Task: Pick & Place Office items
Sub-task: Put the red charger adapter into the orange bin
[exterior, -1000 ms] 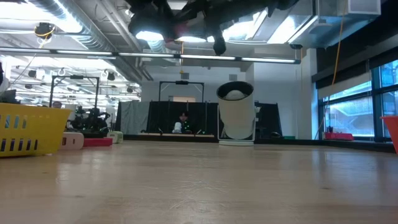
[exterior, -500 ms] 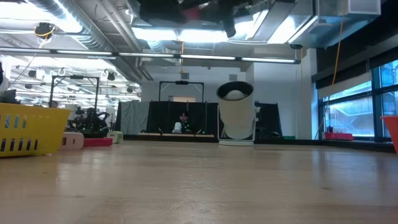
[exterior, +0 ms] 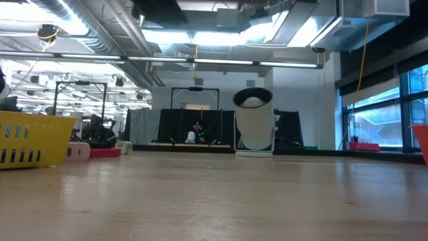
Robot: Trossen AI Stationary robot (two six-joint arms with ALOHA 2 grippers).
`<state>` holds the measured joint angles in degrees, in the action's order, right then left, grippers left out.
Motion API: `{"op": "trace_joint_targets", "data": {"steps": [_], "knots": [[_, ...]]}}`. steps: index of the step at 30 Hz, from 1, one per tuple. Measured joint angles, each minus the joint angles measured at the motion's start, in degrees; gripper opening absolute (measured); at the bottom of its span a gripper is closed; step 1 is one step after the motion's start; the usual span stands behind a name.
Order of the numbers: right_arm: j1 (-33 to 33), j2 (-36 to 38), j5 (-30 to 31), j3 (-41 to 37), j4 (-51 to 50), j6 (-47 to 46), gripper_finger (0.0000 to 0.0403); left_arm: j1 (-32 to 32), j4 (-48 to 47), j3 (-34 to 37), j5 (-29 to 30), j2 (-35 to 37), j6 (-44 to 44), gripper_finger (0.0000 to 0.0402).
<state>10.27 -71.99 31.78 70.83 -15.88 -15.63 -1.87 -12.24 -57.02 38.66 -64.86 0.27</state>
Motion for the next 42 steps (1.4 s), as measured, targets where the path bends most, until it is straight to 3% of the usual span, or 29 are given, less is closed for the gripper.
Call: {"op": "trace_joint_targets", "data": {"steps": [4,7,14,21,27,34,42], "knots": [[3.73,4.1,4.59,0.01,-7.2,-0.81,0.0122,-1.09,12.95,7.94,-11.97,8.58,2.24,0.0214],[6.4,6.29,6.22,-0.6,-13.36,-3.79,0.0122,-1.98,18.0,15.42,-17.4,16.27,1.31,0.0208],[10.42,11.99,7.88,-5.26,-23.03,-14.29,0.0122,-2.69,24.92,31.81,-25.25,32.23,-7.29,0.0218],[17.45,14.87,4.5,-9.55,-38.48,-36.25,0.0122,-2.34,31.33,41.14,-32.12,37.49,-10.86,0.0225],[26.21,13.47,-0.35,-9.94,-50.47,-56.39,0.0122,-2.31,31.29,43.61,-32.14,36.98,-11.71,0.0224],[35.27,8.08,-6.28,-9.94,-52.39,-72.16,0.0122,-2.31,31.35,43.63,-29.67,36.8,-11.11,0.0222],[41.31,-4.29,-22.92,-9.94,-52.32,-86.43,0.0122,-2.31,31.35,43.63,-29.13,36.8,-8.67,0.0221]]}}
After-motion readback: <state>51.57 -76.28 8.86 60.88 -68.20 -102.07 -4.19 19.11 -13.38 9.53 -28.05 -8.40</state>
